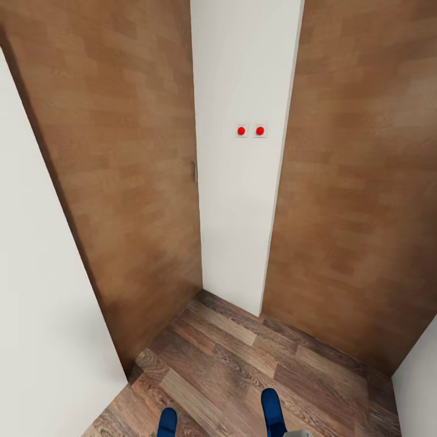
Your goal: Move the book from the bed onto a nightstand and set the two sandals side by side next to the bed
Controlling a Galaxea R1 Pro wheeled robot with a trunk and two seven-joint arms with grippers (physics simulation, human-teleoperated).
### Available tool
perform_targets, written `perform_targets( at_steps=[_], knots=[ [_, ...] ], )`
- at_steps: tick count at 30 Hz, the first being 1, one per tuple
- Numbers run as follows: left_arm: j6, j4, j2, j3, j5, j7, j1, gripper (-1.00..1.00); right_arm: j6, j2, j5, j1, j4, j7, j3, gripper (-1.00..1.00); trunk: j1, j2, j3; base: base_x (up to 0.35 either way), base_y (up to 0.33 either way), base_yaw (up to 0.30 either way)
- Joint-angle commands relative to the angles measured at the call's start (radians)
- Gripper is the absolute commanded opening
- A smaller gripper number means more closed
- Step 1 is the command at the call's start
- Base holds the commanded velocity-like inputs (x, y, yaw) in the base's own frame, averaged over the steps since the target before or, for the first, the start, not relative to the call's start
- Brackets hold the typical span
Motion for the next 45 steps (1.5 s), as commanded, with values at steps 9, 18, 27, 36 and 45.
perform_targets(
  at_steps=[9,18,27,36,45],
  knots=[
    [-0.005,0.001,0.001,-0.008,0.009,0.0,-0.001,-1.0,-0.007,0.0,-0.009,-0.002,0.005,0.005,0.007,-1.0,0.0,-0.001,-0.001,0.0,0.0,0.29],
    [-0.005,0.001,0.001,-0.008,0.009,0.0,-0.001,-1.0,-0.007,0.0,-0.009,-0.002,0.005,0.005,0.007,-1.0,0.0,-0.001,-0.001,0.0,0.0,0.29],
    [-0.005,0.001,0.001,-0.008,0.009,0.0,-0.001,-1.0,-0.007,0.0,-0.009,-0.002,0.005,0.005,0.007,-1.0,0.0,-0.001,-0.001,0.0,0.0,0.29],
    [-0.005,0.001,0.001,-0.008,0.009,0.0,-0.001,-1.0,-0.007,0.0,-0.009,-0.002,0.005,0.005,0.007,-1.0,0.0,-0.001,-0.001,0.0,0.0,0.29],
    [-0.005,0.001,0.001,-0.008,0.009,0.0,-0.001,-1.0,-0.007,0.0,-0.009,-0.002,0.005,0.005,0.007,-1.0,0.0,-0.001,-0.001,0.0,0.0,0.149]
  ],
)
